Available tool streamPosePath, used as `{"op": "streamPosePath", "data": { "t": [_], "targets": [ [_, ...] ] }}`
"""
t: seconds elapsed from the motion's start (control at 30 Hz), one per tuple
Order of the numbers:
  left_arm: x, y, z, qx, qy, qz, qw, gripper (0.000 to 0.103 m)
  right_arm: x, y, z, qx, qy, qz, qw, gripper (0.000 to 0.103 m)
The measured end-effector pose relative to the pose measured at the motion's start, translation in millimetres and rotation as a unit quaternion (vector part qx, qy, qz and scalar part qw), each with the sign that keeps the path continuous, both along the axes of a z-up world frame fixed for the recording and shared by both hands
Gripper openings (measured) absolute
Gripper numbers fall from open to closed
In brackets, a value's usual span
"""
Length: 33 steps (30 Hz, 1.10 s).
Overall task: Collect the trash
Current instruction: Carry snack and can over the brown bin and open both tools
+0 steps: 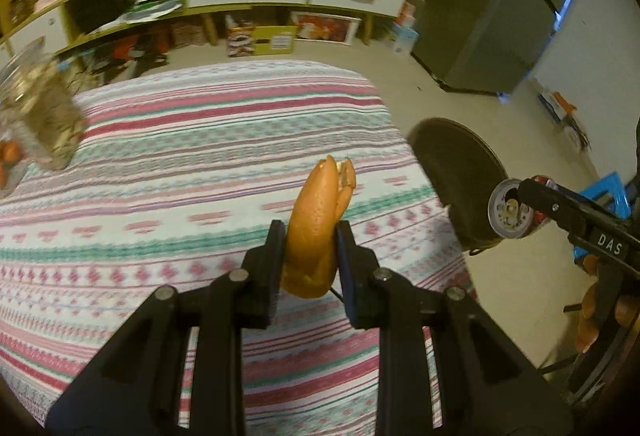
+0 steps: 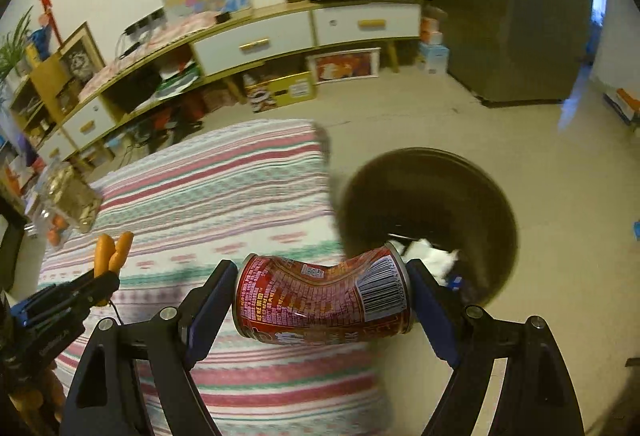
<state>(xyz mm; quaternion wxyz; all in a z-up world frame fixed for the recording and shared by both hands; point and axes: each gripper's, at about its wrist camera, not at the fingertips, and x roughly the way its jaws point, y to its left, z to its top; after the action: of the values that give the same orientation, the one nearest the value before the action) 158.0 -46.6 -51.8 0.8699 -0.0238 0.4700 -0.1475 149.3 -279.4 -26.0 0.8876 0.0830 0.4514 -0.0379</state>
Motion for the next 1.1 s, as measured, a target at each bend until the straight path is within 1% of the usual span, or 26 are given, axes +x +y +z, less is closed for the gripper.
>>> {"op": "streamPosePath", "data": {
  "t": [0.1,0.17,0.23,0.27,0.37,0.47,0.53,0.6,0.8,0.83,0.9,0.93,1.0,1.03,1.1],
  "targets": [
    [5,-33,-2,0.003,-0.001,-0.025,0.9997,0.027,-3,-30,-2,-0.008,-0.001,-0.016,1.0,0.086],
    [12,-53,-6,-0.019,0.014,-0.034,0.9991,0.027,-5,-52,-5,-0.006,0.002,-0.035,0.999,0.086],
    [19,-74,-12,-0.04,0.03,-0.045,0.9978,0.027,-6,-72,-11,0.007,0.008,-0.052,0.999,0.086],
    [23,-86,-15,-0.043,0.034,-0.051,0.9972,0.027,-6,-79,-14,0.012,0.01,-0.057,0.998,0.086],
    [35,-130,-24,-0.031,0.034,-0.077,0.996,0.027,-3,-101,-22,0.028,0.016,-0.074,0.997,0.086],
    [45,-163,-30,-0.026,0.035,-0.094,0.9947,0.027,0,-121,-29,0.041,0.016,-0.088,0.995,0.086],
    [50,-182,-33,-0.014,0.026,-0.105,0.9941,0.028,2,-133,-34,0.044,0.018,-0.094,0.994,0.086],
    [54,-197,-35,-0.005,0.021,-0.112,0.9935,0.028,2,-143,-39,0.042,0.021,-0.1,0.994,0.086],
    [65,-217,-50,-0.01,0.031,-0.125,0.9916,0.029,-1,-169,-58,0.065,0.031,-0.122,0.99,0.086],
    [66,-220,-52,-0.011,0.033,-0.129,0.991,0.032,-1,-173,-61,0.067,0.033,-0.124,0.989,0.086],
    [68,-220,-56,-0.014,0.042,-0.134,0.99,0.045,-3,-177,-66,0.069,0.038,-0.13,0.988,0.086],
    [68,-219,-57,-0.008,0.043,-0.125,0.9912,0.061,-3,-180,-68,0.069,0.039,-0.132,0.988,0.086],
    [66,-214,-55,0.002,0.032,-0.104,0.994,0.078,-1,-182,-70,0.071,0.042,-0.136,0.987,0.086],
    [63,-209,-51,0.007,0.023,-0.094,0.9952,0.081,0,-183,-71,0.072,0.042,-0.137,0.987,0.086],
    [61,-203,-47,0.025,0.016,-0.08,0.9963,0.082,2,-183,-73,0.071,0.044,-0.135,0.987,0.086]
  ]
}}
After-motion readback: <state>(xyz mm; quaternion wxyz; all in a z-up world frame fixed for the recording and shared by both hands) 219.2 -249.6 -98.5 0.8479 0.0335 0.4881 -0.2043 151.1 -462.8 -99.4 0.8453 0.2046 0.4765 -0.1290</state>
